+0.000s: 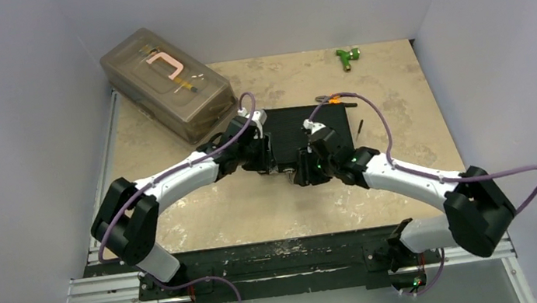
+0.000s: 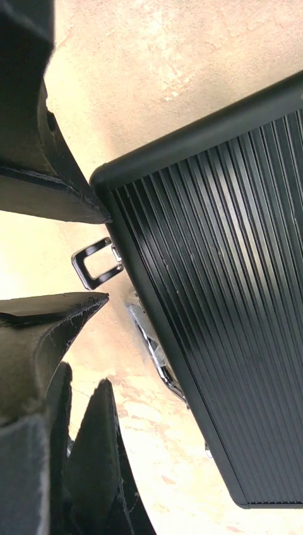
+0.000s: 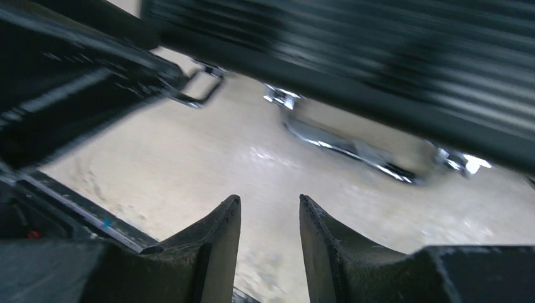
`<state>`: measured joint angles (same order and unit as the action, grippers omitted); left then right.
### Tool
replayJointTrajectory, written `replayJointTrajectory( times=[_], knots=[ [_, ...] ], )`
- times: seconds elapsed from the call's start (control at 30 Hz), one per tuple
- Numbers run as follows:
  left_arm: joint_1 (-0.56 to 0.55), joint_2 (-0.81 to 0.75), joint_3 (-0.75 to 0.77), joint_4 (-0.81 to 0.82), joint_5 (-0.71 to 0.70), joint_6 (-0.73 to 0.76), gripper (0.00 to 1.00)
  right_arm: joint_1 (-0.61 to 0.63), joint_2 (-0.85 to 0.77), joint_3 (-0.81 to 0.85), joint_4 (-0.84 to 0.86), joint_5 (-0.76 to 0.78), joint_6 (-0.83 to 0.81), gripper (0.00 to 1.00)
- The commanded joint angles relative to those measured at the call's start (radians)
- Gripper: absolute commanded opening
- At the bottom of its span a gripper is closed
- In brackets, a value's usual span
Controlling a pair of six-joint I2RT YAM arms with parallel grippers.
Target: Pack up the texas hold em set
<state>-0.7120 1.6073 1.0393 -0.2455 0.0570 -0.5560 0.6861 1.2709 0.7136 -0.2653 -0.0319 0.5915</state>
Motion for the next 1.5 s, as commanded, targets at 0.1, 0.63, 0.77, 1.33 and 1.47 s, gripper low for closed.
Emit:
replayJointTrajectory(
  times=[0.1, 0.63, 0.77, 1.33, 1.47],
  knots=[
    [0.049, -0.014, -0.114, 0.037, -0.008, -0.001, 0.37, 0.05, 0.147, 0.156, 0.153, -0.088, 0.075, 0.37],
    [0.08, -0.109, -0.199, 0.061, 0.022, -0.013, 0.28, 0.056, 0.305, 0.269, 0.146, -0.077, 0.037, 0.28],
    [0.079, -0.244, -0.208, 0.071, 0.07, 0.007, 0.37, 0.062, 0.322, 0.259, 0.161, -0.082, 0.041, 0.25],
    [0.079, 0.002, -0.006, 0.04, 0.022, 0.039, 0.24, 0.098, 0.339, 0.214, 0.195, -0.012, 0.051, 0.2],
    [0.08, 0.011, -0.086, 0.096, 0.001, 0.02, 0.19, 0.123, 0.342, 0.181, 0.229, 0.029, 0.032, 0.2]
  ],
)
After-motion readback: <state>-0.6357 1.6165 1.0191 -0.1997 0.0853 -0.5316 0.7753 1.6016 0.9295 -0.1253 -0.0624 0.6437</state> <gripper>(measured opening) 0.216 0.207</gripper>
